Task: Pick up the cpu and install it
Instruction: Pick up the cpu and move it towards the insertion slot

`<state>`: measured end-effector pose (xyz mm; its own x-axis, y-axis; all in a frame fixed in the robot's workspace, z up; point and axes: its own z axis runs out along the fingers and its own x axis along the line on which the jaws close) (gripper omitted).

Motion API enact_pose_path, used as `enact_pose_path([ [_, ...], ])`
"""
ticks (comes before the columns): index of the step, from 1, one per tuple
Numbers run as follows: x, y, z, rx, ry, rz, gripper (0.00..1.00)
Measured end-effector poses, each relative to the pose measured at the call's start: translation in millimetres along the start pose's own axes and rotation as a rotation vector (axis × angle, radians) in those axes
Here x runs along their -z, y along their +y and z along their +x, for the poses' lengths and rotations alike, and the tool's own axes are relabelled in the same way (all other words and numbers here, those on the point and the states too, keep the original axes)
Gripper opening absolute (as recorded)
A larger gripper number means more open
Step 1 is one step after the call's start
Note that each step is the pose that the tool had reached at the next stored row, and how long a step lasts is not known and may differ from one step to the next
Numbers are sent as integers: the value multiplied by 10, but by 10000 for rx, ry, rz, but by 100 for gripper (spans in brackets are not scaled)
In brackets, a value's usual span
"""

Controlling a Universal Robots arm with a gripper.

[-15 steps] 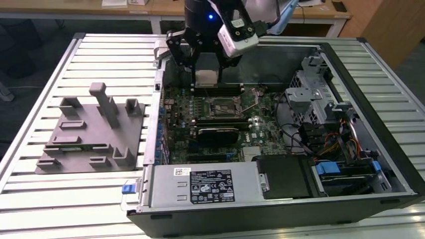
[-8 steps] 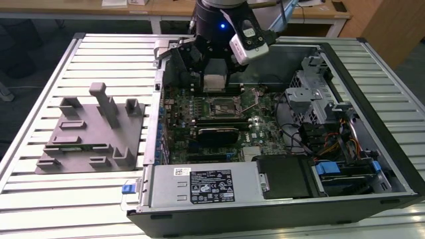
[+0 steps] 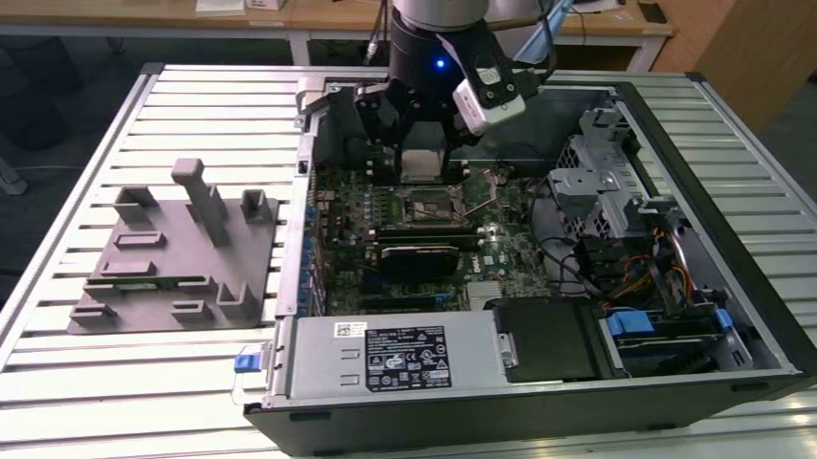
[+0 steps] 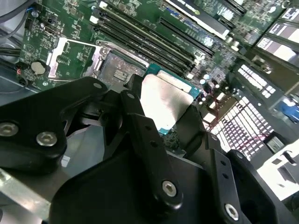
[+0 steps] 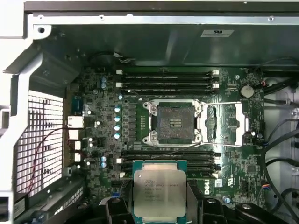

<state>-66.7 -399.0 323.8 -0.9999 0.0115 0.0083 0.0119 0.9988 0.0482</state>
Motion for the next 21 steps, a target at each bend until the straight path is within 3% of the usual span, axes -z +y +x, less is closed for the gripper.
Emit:
enact_pose_path([
  [21, -323, 152, -161, 382, 18, 1, 54],
])
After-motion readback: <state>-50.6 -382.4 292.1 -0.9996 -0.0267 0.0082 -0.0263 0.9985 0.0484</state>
